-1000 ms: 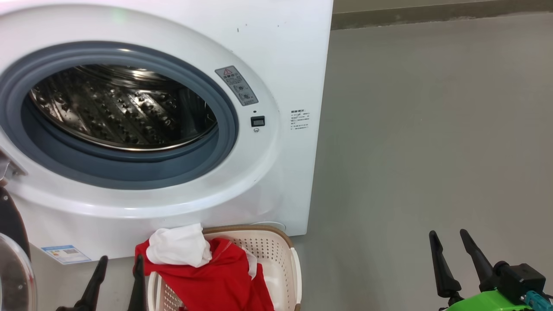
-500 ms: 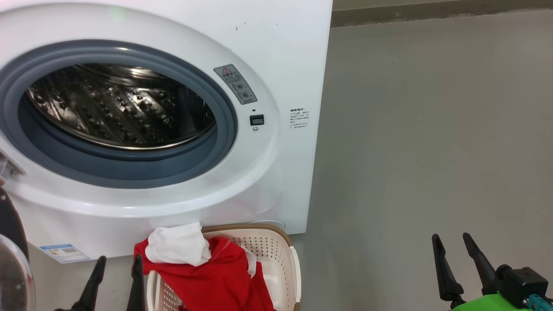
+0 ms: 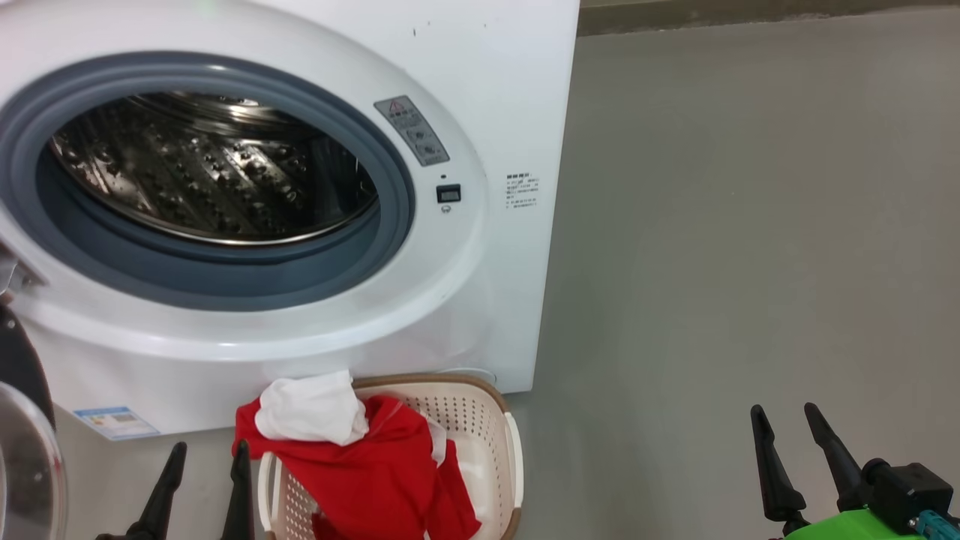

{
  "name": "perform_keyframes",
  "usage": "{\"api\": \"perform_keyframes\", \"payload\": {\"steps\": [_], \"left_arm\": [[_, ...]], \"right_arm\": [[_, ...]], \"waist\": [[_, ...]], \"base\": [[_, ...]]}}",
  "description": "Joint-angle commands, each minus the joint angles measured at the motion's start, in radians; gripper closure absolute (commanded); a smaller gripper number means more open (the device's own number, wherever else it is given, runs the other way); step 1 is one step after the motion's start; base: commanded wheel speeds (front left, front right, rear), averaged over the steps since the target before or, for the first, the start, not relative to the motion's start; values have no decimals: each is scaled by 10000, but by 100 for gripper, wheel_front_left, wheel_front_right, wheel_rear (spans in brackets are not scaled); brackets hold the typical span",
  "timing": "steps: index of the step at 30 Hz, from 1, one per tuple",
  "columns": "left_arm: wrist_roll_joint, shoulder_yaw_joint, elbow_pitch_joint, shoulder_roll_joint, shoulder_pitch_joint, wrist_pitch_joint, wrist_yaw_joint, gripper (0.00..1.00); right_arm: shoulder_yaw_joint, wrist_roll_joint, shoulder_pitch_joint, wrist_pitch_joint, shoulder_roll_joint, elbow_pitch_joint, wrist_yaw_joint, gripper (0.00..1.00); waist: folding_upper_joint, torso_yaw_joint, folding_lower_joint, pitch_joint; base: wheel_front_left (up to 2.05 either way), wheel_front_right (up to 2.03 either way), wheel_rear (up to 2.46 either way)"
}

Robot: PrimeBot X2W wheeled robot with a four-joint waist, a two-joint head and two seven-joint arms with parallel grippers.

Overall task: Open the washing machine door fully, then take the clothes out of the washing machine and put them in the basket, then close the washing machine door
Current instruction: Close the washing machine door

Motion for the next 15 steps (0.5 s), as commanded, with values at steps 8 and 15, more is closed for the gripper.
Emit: {"api": "perform_keyframes", "payload": {"steps": [8,15], "left_arm": [[-160,245,-267,105,-327,-63,-56,0],[-230,198,-328,105,-315,-63,-56,0]], "right_arm": [[241,-64,-258,-65,-133,-257,48,0],[247,-68,-246,-65,-133,-261,48,0]], "waist": [[0,37,0,36],[0,78,0,34]], "base": [[-167,167,0],[-133,133,0]]}}
